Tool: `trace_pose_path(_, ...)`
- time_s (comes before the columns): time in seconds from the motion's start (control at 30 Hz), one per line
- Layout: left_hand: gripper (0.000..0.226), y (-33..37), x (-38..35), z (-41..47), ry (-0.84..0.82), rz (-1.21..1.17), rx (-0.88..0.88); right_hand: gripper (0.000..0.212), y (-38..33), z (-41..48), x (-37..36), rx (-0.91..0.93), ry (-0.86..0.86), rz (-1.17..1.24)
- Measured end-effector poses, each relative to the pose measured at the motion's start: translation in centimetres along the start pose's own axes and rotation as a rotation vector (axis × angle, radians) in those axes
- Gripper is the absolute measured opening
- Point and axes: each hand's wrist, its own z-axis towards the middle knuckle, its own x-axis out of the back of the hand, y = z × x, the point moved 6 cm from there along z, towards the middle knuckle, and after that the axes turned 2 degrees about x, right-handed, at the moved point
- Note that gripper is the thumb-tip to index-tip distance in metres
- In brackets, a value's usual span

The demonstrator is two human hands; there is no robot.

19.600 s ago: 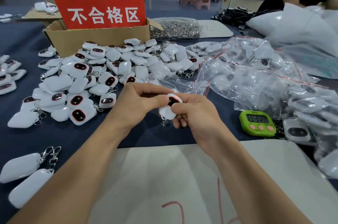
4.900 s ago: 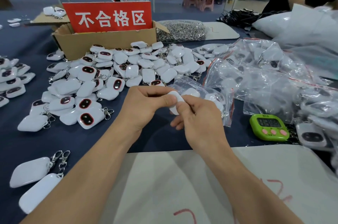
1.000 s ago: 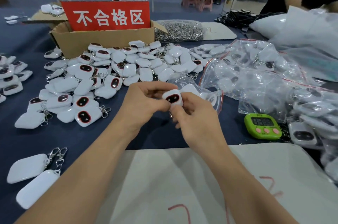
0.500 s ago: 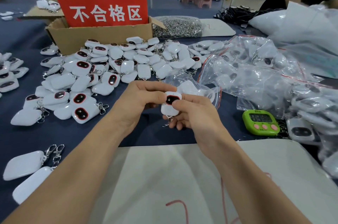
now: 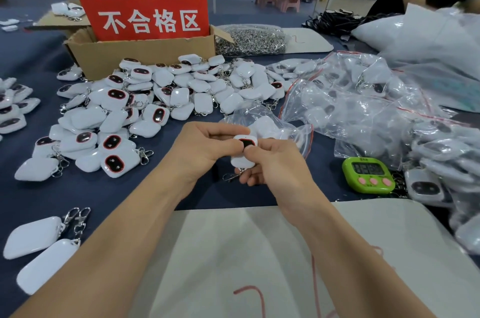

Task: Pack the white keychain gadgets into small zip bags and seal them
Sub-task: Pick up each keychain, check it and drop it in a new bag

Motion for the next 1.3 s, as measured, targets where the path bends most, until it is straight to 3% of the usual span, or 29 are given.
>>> trace_pose_path(0.23, 0.027, -0.2, 0.8, 0.2, 0.108, 0.002, 0.019, 0.023, 0.1, 0.2, -0.2, 0.029, -0.002, -0.127)
trace_pose_path(0.47, 0.026, 0.0, 0.9, 0.3, -0.026, -0.003, 0.006, 0.024, -0.4, -0.4, -0.2, 0.076, 0.009, -0.159)
trace_pose_path(0.8, 0.031, 0.5, 0.7, 0.2, -0.082, -0.065, -0.064, 0.016, -1.0, -1.1, 0.1, 0.102, 0.077, -0.109)
trace_pose_path(0.93, 0.029, 0.8, 0.9, 0.3, -0.049, -0.151, -0.098, 0.012, -2.2, -1.6, 1.0, 0.265, 0.245, -0.207)
trace_pose_path(1.0, 0.029, 0.9, 1.0, 0.3, -0.032, -0.128, -0.124, 0.022, -2.9, -2.0, 1.7, 0.381, 0.369, -0.292)
trace_pose_path(1.13, 0.028, 0.8, 0.8, 0.3, 0.021, 0.031, -0.193, 0.040, -3.8, -2.3, 2.2, 0.564, 0.458, -0.378)
trace_pose_path(1.3, 0.021, 0.6, 0.9, 0.1, 0.117, 0.326, -0.246, 0.014, -4.1, -2.6, 2.1, 0.684, 0.441, -0.462)
